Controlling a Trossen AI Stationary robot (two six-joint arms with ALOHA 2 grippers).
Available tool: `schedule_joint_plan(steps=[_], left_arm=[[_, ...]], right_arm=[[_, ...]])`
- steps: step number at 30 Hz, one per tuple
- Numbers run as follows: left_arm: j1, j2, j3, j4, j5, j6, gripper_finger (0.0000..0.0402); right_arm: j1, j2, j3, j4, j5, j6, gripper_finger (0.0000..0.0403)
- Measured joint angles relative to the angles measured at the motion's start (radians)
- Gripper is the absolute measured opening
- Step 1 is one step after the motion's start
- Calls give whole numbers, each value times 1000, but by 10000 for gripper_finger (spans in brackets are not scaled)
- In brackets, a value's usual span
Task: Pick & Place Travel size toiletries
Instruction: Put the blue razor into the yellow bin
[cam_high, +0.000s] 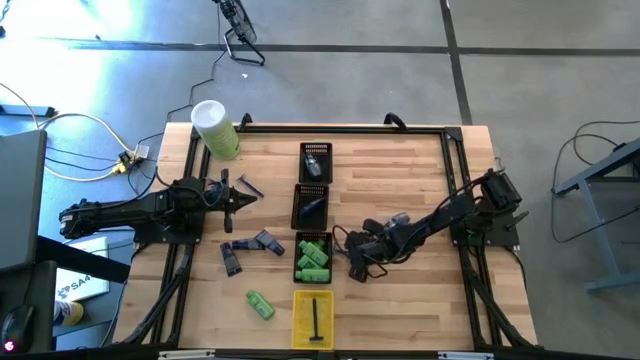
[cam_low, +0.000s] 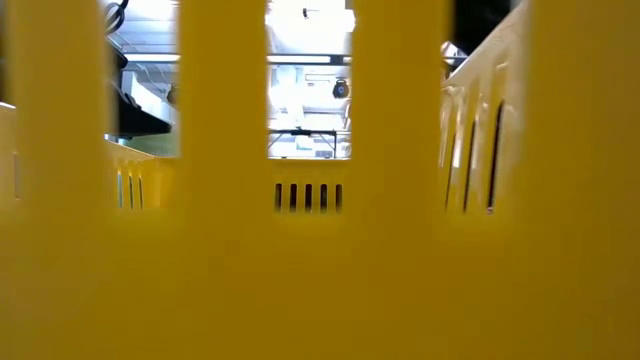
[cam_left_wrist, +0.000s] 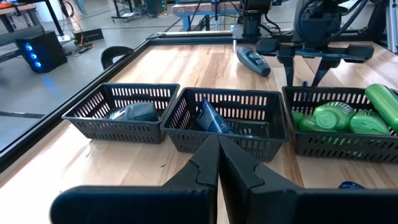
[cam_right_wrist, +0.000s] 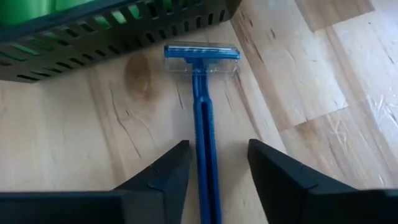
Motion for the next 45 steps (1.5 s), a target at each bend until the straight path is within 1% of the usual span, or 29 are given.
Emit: schedule_joint_plan(steps=[7,20,29,33,36,38,43,45], left_arm=[[0,0,0,0,0,0,6],[0,0,-1,22,0,0,6],[0,0,-1,5,0,-25,6],[0,0,-1,3,0,-25,6],[0,0,-1,3,0,-25,6],[0,0,-1,3,0,-26,6],[0,0,-1,2,0,-26,6],[0,0,0,1,0,-26,6]], right_arm=[[2,0,-1,0,0,14,97],[3,1,0,3,-17,10,33],[4,-24,-2,-7,-11,15,31],[6,-84,-4,-66,23,22,29],[3,-120,-3,-126,77,40,29],[2,-147,-4,-164,93,49,29],[-4,-210,-3,-189,109,111,29],[-5,-238,-3,-174,112,127,29]])
